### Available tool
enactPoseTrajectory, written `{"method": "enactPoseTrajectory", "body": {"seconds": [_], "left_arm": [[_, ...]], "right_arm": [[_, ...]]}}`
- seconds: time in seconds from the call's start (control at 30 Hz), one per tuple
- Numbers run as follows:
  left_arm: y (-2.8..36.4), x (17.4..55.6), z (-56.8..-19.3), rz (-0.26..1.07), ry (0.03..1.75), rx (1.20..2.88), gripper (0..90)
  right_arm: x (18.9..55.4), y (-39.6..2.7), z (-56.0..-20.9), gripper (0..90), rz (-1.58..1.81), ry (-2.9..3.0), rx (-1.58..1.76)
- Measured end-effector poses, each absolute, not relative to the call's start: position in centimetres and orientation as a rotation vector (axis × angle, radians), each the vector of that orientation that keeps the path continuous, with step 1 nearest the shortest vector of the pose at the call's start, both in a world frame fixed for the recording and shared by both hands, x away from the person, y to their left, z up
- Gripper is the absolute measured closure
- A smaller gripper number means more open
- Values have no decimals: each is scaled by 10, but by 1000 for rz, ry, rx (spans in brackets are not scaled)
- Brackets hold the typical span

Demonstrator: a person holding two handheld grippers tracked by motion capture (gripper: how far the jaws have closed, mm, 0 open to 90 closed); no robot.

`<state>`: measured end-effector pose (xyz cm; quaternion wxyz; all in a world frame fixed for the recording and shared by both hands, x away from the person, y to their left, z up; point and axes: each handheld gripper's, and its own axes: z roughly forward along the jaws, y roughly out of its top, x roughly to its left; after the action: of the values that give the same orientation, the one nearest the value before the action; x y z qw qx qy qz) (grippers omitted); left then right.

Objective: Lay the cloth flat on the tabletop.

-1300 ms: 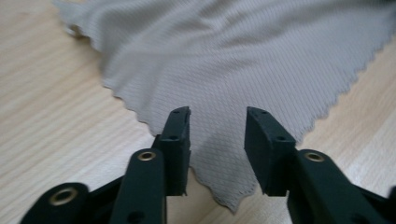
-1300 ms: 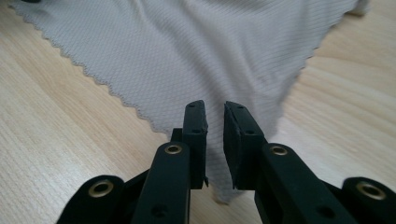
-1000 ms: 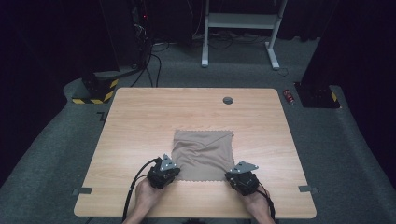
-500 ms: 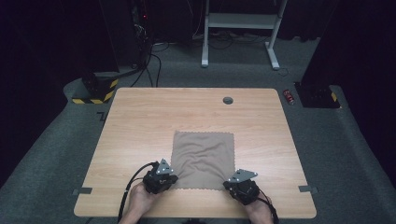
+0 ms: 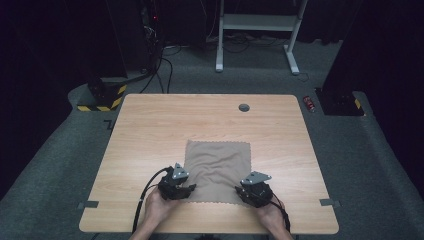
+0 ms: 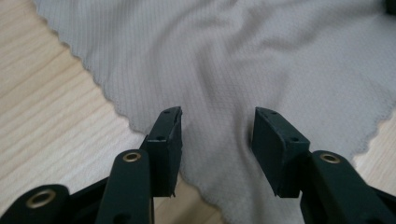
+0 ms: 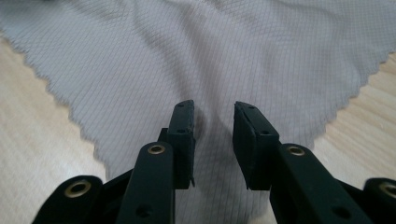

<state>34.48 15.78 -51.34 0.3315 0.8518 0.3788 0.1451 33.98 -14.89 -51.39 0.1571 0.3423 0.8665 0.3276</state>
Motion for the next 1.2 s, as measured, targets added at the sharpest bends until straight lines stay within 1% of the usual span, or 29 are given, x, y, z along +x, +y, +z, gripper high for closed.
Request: {"method": "enactPoseTrajectory", "body": {"seconds": [0.07, 0.23, 0.37, 0.47, 0.53, 0.6, 0.63, 0.83, 0.93, 1.0, 1.07, 1.2], "left_arm": [[164, 343, -514, 391, 998, 2220, 524], [172, 346, -512, 344, 1031, 2216, 473], [172, 349, -509, 371, 1040, 2174, 465], [171, 354, -508, 361, 1057, 2150, 445], [170, 356, -509, 367, 1067, 2167, 439], [171, 356, -512, 405, 1064, 2224, 436], [173, 354, -513, 413, 1059, 2221, 425], [196, 351, -514, 437, 1138, 2191, 442], [199, 353, -512, 405, 1162, 2156, 433], [197, 354, -511, 378, 1156, 2107, 428], [192, 356, -512, 379, 1143, 2094, 404], [176, 362, -519, 448, 1131, 2128, 373]], "right_arm": [[336, -156, -514, 674, 942, 2477, 981], [333, -165, -513, 644, 938, 2491, 994], [339, -163, -509, 635, 970, 2451, 1010], [347, -163, -509, 630, 986, 2417, 1055], [353, -162, -511, 627, 974, 2417, 1086], [353, -163, -514, 626, 945, 2428, 1088], [351, -164, -515, 626, 948, 2426, 1074], [345, -177, -516, 627, 963, 2426, 1063], [344, -177, -516, 625, 966, 2421, 1061], [344, -178, -517, 624, 972, 2420, 1062], [344, -178, -518, 623, 980, 2414, 1061], [343, -179, -519, 621, 996, 2407, 1050]]}}
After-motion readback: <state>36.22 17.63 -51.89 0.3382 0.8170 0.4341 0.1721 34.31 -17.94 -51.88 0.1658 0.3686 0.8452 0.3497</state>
